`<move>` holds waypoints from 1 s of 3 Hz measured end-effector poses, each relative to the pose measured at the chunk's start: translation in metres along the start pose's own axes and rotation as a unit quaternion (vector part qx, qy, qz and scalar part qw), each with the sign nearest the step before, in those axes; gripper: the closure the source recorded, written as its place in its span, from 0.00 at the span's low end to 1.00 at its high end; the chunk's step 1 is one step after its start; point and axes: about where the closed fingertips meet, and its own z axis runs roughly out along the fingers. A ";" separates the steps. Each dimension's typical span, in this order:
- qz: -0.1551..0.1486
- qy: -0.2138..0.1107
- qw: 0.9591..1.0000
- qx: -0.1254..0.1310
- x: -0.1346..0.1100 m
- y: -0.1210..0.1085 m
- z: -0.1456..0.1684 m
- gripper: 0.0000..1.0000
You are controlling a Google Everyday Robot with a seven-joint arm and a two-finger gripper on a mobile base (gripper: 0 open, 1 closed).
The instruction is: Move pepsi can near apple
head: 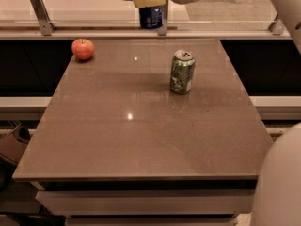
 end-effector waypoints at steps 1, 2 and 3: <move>-0.005 -0.002 1.000 -0.008 0.008 -0.018 0.033 1.00; -0.032 -0.026 0.999 -0.018 0.022 -0.040 0.083 1.00; -0.032 -0.026 0.999 -0.018 0.022 -0.040 0.083 1.00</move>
Offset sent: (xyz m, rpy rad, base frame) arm 0.0813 0.0352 -0.0513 0.0390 -0.0991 0.0459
